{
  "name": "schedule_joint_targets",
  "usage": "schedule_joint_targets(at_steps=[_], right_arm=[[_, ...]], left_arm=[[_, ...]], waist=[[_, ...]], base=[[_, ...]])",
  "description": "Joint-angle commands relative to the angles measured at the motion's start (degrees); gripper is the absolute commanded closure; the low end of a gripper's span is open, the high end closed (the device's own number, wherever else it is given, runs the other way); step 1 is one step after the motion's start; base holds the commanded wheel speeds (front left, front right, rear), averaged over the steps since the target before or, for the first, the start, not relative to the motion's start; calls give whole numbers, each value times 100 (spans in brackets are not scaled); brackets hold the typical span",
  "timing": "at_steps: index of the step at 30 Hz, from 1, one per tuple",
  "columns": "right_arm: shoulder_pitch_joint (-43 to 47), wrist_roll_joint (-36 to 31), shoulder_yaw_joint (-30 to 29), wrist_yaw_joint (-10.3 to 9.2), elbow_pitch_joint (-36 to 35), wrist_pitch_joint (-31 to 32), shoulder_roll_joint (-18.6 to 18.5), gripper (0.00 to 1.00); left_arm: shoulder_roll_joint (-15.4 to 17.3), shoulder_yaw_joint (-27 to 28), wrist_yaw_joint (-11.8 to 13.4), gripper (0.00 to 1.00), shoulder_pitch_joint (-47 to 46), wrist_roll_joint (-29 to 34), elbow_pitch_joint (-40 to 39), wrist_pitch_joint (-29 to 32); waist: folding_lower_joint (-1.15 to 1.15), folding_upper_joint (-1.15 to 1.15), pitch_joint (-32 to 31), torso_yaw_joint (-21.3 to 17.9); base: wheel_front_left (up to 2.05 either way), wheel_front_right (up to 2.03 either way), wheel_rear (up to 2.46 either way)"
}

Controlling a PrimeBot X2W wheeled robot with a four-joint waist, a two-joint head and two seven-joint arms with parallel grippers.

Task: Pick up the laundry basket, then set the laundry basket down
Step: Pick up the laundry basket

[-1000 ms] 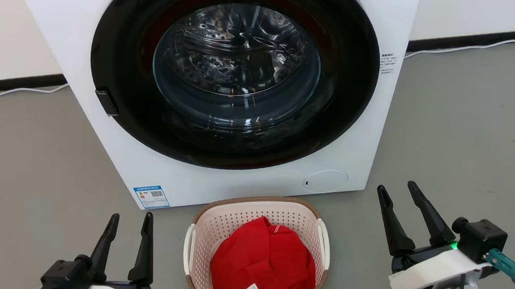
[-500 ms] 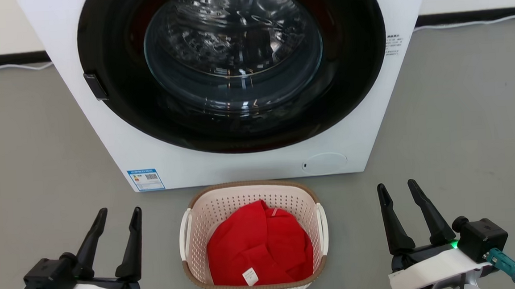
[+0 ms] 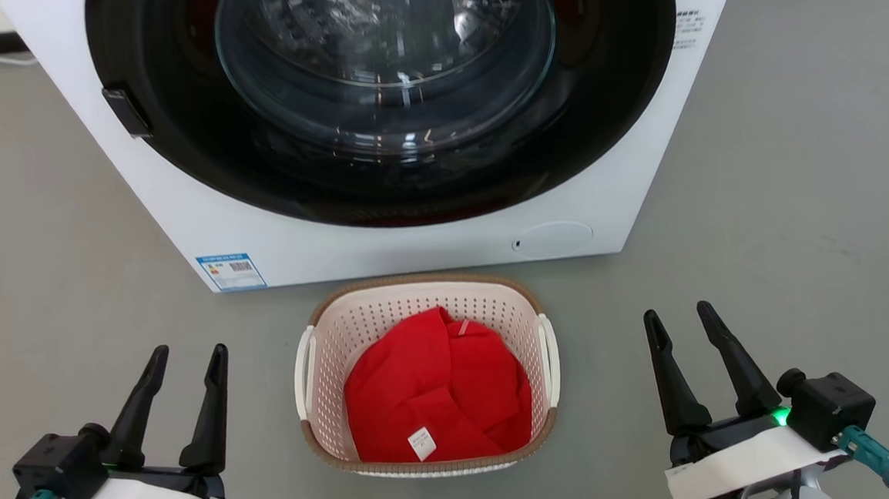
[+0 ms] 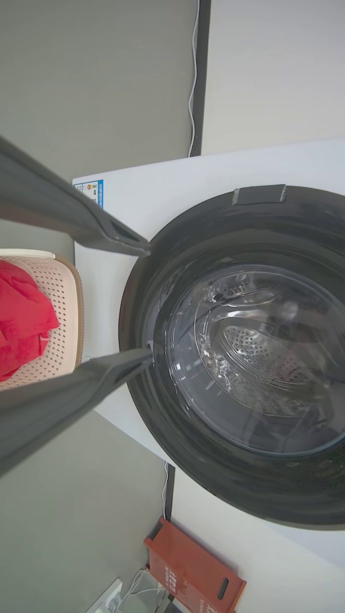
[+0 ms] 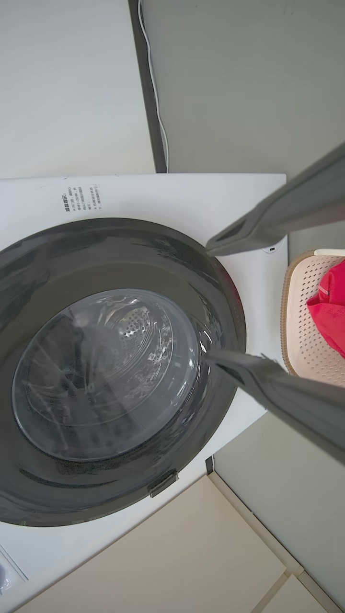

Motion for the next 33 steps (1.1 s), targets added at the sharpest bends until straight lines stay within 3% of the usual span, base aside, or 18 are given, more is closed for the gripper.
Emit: schedule_joint_targets(at_steps=[1,22,33], right_arm=[[-231,-12,122,1,-189,-61,-22,0],[-585,-48,85,1,-123,-61,-22,0],[-966,-9,16,1,35,-61,-22,0]], left_arm=[[162,192,-33,0,-269,-46,-165,-36],[785,-216,-33,0,-837,-570,-131,-36],[1195,-716,-33,0,-1457,-984,-13,-36]], waist=[[0,0,55,-10],[0,0,1139,28],[0,0,1904,116]], base=[[0,0,0],[0,0,0],[0,0,0]])
